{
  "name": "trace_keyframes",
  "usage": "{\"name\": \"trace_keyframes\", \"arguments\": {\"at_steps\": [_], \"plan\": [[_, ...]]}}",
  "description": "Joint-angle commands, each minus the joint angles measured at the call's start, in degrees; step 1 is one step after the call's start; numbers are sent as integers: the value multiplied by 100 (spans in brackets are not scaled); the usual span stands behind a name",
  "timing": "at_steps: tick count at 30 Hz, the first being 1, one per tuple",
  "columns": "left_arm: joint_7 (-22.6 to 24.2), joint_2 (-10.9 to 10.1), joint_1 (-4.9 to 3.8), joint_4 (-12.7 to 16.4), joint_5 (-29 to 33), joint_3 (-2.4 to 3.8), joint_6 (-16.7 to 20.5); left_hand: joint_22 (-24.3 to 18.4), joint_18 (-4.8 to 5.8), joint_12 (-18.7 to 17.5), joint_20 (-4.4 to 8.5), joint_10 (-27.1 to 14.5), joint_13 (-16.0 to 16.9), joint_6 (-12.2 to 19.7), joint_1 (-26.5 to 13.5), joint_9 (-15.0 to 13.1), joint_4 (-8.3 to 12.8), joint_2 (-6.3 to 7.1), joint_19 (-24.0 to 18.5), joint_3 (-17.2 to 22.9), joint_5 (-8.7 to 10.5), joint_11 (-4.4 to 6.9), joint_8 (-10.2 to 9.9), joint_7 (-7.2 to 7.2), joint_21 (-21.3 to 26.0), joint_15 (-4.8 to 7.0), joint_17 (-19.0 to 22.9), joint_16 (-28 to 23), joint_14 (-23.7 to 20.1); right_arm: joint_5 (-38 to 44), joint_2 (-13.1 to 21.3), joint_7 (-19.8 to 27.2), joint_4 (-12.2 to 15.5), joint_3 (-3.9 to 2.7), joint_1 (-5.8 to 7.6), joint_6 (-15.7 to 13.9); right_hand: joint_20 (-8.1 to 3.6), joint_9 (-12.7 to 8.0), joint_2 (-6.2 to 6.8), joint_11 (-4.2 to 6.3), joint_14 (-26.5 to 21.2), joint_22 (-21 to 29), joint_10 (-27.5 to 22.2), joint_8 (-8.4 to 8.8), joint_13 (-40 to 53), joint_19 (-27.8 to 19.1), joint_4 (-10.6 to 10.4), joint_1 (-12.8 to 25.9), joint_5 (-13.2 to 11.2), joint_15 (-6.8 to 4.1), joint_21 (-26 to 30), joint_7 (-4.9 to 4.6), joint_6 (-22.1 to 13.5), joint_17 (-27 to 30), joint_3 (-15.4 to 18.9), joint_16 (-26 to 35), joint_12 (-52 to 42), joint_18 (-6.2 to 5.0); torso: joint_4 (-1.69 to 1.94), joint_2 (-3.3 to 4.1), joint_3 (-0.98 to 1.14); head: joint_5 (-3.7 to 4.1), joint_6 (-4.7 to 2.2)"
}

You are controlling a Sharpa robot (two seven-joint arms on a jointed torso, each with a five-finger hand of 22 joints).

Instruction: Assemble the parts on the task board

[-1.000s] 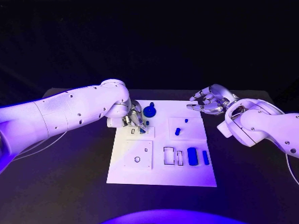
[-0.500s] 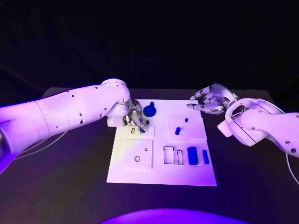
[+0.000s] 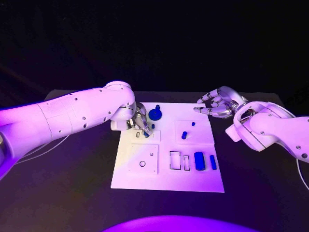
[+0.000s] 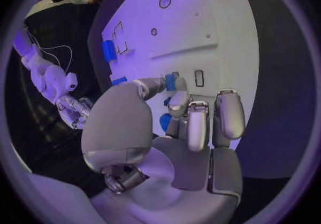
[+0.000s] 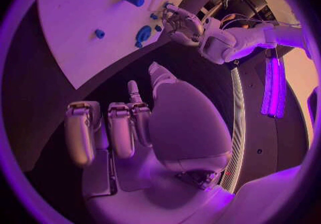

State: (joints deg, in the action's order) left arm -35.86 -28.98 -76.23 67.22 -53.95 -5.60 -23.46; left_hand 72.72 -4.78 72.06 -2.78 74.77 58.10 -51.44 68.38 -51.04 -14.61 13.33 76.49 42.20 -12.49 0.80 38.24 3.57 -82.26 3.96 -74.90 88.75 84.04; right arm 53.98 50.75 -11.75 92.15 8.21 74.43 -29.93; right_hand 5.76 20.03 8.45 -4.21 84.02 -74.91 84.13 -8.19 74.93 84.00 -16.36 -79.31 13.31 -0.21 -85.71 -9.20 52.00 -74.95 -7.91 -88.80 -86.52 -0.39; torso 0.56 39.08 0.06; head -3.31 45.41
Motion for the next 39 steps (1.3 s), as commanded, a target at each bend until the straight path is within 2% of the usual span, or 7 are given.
{"name": "trace_keyframes", "arguments": {"at_steps": [1,22,29,39], "plan": [[-17,-3,-3,-12,-98,-3,-79,8,73,39,10,30,7,-33,0,-11,1186,-69,45,1141,-17,3,10,-13,-27,-2,-1267,13,523,57,0,26,8,-1,-3,59,20,10,0,-2,493,-1197,339,-30,1237,366,-7,48,28,21,39,12,-10,-1059,3,38,14,-82,0,1,-2,0,1],[-23,-50,-2,-3,-81,-6,-224,15,75,39,11,33,6,-36,-6,-14,1193,-68,51,1141,-29,4,10,-15,-30,0,-1271,14,524,60,-1,34,5,-1,-3,63,19,11,0,-1,493,-1196,338,-32,1235,365,-6,49,29,20,42,13,-11,-1056,2,39,16,-83,-1,1,1,3,26],[-21,-30,2,10,-54,-11,-160,17,75,36,13,34,3,-38,-14,-16,1203,-65,53,1139,-38,6,9,-16,-32,1,-1271,14,524,60,1,36,8,-1,-3,64,19,12,1,-1,492,-1192,337,-34,1234,363,-8,54,30,20,48,13,-12,-1051,3,41,18,-84,5,-4,1,5,23],[-19,0,19,-1,-38,-21,-73,15,75,30,13,31,-7,-39,-24,-17,1199,-72,52,1137,-38,5,7,-15,-31,1,-1258,8,520,60,1,37,9,-1,-3,65,19,12,1,-1,492,-1192,337,-34,1234,363,-8,54,30,20,48,13,-12,-1051,3,41,18,-84,-10,-3,3,-10,13]]}}
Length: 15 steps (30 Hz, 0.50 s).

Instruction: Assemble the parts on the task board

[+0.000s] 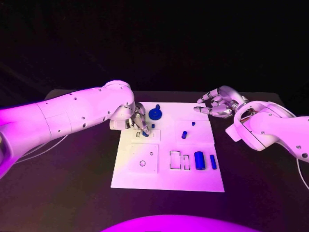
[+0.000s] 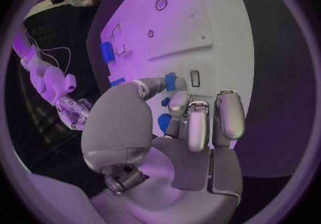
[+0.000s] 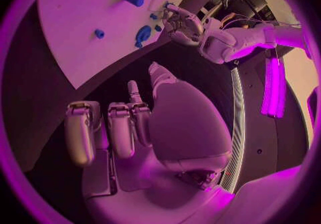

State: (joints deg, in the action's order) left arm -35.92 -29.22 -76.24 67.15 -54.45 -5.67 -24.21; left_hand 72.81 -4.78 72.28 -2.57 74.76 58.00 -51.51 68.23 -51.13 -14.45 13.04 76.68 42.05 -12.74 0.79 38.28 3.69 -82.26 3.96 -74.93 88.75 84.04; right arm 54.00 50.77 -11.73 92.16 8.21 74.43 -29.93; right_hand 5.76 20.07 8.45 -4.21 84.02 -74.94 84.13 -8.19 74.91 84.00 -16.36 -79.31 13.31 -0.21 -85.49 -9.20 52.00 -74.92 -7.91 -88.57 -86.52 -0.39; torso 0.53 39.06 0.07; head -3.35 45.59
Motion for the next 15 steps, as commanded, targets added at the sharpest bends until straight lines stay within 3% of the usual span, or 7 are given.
{"name": "trace_keyframes", "arguments": {"at_steps": [1,15], "plan": [[-13,25,21,5,13,-14,7,6,75,8,-7,32,3,-32,-9,-7,1184,-43,32,1153,-14,7,3,-28,-31,1,-1255,8,520,58,-1,36,7,-1,-3,65,19,8,1,-1,492,-1189,337,-34,1236,363,-8,54,30,20,26,13,-12,-1054,3,18,18,-84,-5,-1,4,-4,-5],[-14,33,28,16,15,-17,45,11,76,8,-6,35,3,-34,-19,-9,1184,-52,36,1152,-15,8,1,-29,-33,2,-1253,7,519,58,-2,37,8,-1,-3,71,18,10,1,0,491,-1191,337,-38,1236,365,-8,60,30,19,23,14,-11,-1051,4,19,17,-83,0,-1,1,10,-3]]}}
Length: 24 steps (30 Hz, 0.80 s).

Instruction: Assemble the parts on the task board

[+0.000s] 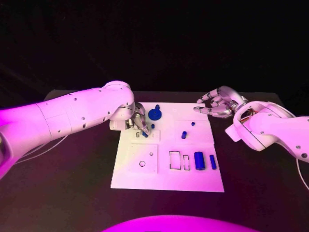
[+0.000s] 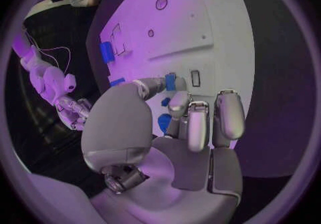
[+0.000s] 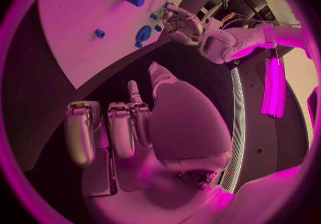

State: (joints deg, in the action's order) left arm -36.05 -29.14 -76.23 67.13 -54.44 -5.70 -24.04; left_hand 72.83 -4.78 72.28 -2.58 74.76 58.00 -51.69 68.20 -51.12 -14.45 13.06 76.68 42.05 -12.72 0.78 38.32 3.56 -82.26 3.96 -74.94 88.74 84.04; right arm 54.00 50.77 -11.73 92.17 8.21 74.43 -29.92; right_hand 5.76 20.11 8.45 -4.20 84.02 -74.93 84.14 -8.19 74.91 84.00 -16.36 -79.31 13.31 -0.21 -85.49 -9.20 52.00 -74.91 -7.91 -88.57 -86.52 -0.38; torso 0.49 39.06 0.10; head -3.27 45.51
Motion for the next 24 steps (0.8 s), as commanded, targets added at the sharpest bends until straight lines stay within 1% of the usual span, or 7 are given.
{"name": "trace_keyframes", "arguments": {"at_steps": [1,9,13,20,24], "plan": [[1,26,28,21,14,-15,43,9,76,8,-6,35,3,-16,-17,-10,1184,-54,36,1152,-16,8,-3,-16,-33,2,-1252,7,519,57,-2,37,7,-1,-3,70,18,5,1,0,491,-1192,337,-38,1236,365,-8,60,30,19,23,14,-11,-1052,4,19,17,-83,3,-1,-3,3,2],[16,9,44,50,-24,-15,259,5,75,11,-6,40,9,-18,-21,-11,1186,-59,33,1152,-18,9,-4,-17,-32,2,-1244,3,517,57,-13,40,-2,-1,-3,72,18,6,2,0,492,-1191,340,-40,1239,364,-8,61,31,19,26,15,-11,-1056,4,18,14,-84,8,-2,-9,3,-13],[20,1,47,60,-37,-15,338,17,78,21,-5,50,27,-20,-22,-12,1189,-60,42,1152,-19,10,-3,-18,-37,3,-1236,-1,514,57,-16,40,-2,-1,-3,75,18,6,2,0,492,-1191,340,-40,1239,364,-8,61,31,19,26,15,-11,-1056,4,18,14,-84,12,0,-6,5,-7],[19,-19,51,101,-43,-13,352,30,81,25,-5,55,33,-23,-23,-13,1192,-62,52,1153,-22,11,-2,-20,-42,3,-1236,0,515,57,-20,36,-4,-1,-3,84,18,6,2,1,492,-1192,340,-41,1239,365,-6,61,32,18,25,15,-10,-1056,3,18,14,-83,3,2,-10,6,0],[14,-32,51,119,-45,-13,306,30,81,25,-5,55,33,-23,-23,-13,1192,-62,52,1153,-22,11,-2,-20,-42,3,-1236,0,515,57,-19,32,-5,-1,-3,91,18,6,2,1,492,-1192,340,-41,1239,365,-6,61,32,18,25,15,-10,-1056,3,18,14,-83,5,1,-4,3,4]]}}
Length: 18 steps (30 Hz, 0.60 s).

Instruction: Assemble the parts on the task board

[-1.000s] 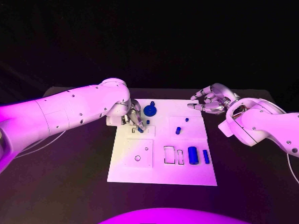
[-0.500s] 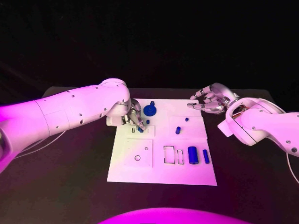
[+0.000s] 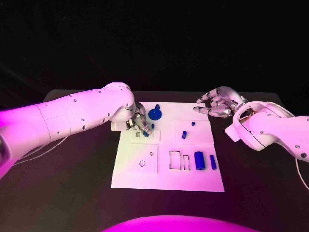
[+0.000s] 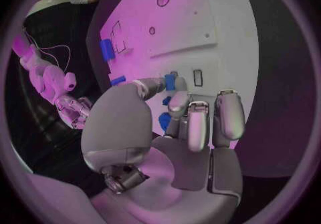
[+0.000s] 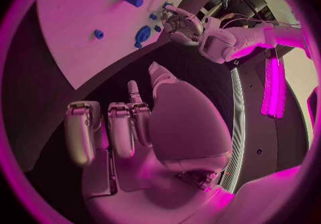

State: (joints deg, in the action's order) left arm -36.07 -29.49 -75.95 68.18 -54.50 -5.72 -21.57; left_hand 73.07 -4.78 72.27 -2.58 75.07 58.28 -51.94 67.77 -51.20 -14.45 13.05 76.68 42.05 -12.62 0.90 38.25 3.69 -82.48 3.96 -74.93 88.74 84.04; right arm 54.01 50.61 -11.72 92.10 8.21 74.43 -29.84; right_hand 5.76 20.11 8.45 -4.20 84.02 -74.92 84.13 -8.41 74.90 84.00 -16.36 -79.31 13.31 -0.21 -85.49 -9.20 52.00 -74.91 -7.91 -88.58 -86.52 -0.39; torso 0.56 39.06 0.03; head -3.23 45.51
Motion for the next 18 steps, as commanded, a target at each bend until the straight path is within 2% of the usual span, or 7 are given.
{"name": "trace_keyframes", "arguments": {"at_steps": [1,13,18], "plan": [[13,1,24,16,-39,-11,39,5,81,25,-5,24,5,2,21,-5,1192,-61,52,1153,-32,0,5,-33,-20,3,-1237,0,515,57,-2,30,2,-1,-3,84,18,7,2,1,492,-1193,340,-19,1239,365,-6,61,32,18,25,15,-10,-1057,3,18,14,-83,0,1,4,0,9],[3,-26,23,10,-39,-17,-208,8,82,18,-3,23,-9,-4,15,-8,1201,-63,55,1153,-37,2,5,-35,-21,6,-1241,1,516,57,16,18,9,-1,-3,99,17,8,2,1,491,-1193,340,-21,1240,365,-4,59,32,18,26,16,-10,-1054,2,19,13,-83,2,2,7,-2,17],[3,-35,23,11,-37,-18,-299,13,83,17,-3,23,-10,-5,13,-9,1204,-61,59,1152,-38,3,5,-36,-23,6,-1251,6,519,57,20,15,10,-1,-3,110,17,8,2,1,491,-1193,340,-21,1240,365,-4,59,32,18,26,16,-10,-1054,2,19,13,-83,-1,1,0,-1,21]]}}
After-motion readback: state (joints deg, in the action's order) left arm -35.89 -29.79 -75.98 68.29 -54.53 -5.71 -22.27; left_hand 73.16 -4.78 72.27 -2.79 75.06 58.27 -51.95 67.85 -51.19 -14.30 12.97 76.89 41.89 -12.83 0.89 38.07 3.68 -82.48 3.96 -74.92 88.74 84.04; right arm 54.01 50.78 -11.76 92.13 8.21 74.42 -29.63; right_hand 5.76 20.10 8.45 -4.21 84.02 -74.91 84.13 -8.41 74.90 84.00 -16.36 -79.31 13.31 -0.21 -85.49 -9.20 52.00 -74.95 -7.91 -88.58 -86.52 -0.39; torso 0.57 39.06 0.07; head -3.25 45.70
